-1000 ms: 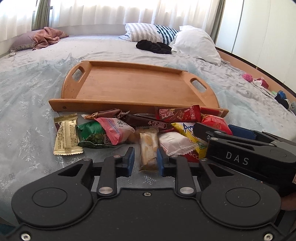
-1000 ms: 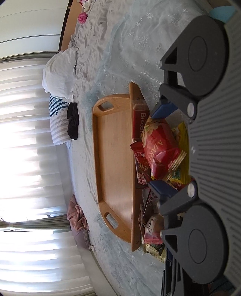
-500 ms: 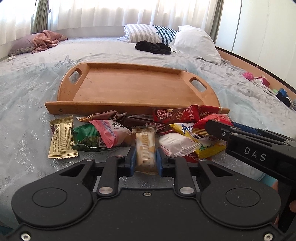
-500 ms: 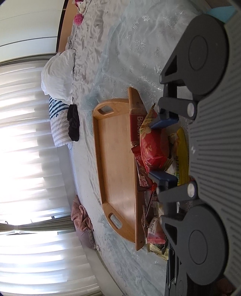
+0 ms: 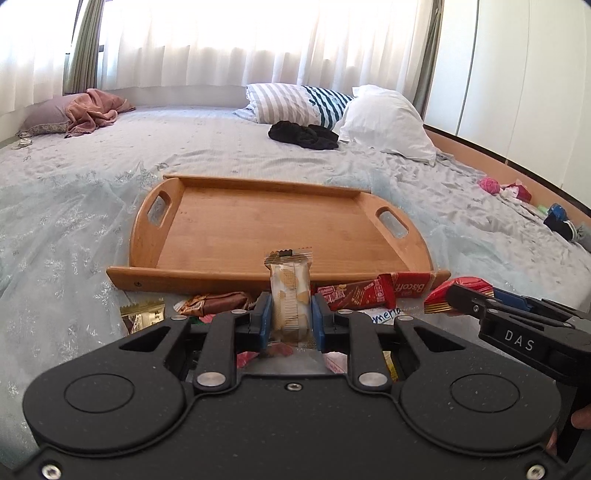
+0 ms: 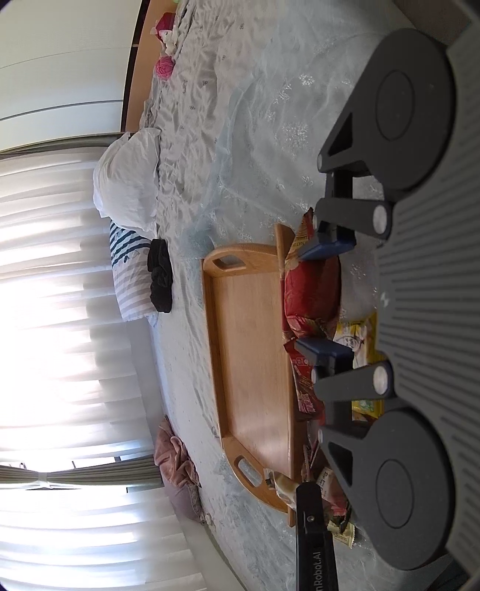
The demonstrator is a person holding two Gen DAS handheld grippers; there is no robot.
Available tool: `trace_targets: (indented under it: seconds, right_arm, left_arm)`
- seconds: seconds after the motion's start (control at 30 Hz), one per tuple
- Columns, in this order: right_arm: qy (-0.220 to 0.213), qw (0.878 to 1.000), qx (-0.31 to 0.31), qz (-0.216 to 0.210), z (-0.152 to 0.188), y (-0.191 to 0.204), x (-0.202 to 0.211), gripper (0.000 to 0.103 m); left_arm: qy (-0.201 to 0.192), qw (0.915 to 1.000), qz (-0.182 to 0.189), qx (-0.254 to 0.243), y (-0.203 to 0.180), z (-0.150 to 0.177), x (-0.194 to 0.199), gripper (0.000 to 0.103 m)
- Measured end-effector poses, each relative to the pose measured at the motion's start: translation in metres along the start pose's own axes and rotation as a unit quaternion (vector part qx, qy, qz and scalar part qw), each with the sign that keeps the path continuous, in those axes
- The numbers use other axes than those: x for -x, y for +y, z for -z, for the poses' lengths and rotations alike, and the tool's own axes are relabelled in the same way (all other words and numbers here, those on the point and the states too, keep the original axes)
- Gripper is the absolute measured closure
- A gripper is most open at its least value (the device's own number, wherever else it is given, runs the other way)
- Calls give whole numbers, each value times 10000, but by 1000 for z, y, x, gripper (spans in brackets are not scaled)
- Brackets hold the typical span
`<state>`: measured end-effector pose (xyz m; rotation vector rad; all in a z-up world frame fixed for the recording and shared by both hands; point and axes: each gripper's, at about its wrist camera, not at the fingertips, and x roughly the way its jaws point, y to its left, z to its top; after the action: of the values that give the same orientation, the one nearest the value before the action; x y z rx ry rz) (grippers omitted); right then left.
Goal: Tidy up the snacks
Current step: 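Carry both snacks onto the wooden tray and open both grippers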
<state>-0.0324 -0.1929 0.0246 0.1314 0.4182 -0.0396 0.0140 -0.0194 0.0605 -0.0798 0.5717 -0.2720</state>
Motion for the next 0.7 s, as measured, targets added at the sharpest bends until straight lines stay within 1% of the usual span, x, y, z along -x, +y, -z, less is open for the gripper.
trace_targets:
  seconds: [0.13,0.23,0.33,0.47,0.57,0.63,0.7]
  right_arm:
    - [-219,9997,127,72,-16,-6,-1,55]
    - [-357,9989,287,-46,-34,-8,-9,55]
    - [-403,9974,536,-264,-53,-5,-26,55]
    - [-293,9923,937,-761,-71,9,-57,55]
    - [-142,9867,1182,-1105,-78,19,-81,55]
    - [-15,9829,1237,-1363,-81,26,-95,55]
    - [93,9802,1294,-1495,-80,30,-108,55]
  left_arm:
    - [35,10000,81,39,5,-15,-9,82]
    - [82,9999,128,55,9,-29,-20,82]
    - [131,9997,169,94,12,-45,-35,82]
    - [265,9993,186,187,18,-68,-63,82]
    - [395,9988,137,269,24,-80,-84,82]
    - [475,9984,95,290,27,-86,-99,82]
    - [557,9980,24,283,28,-89,-112,82]
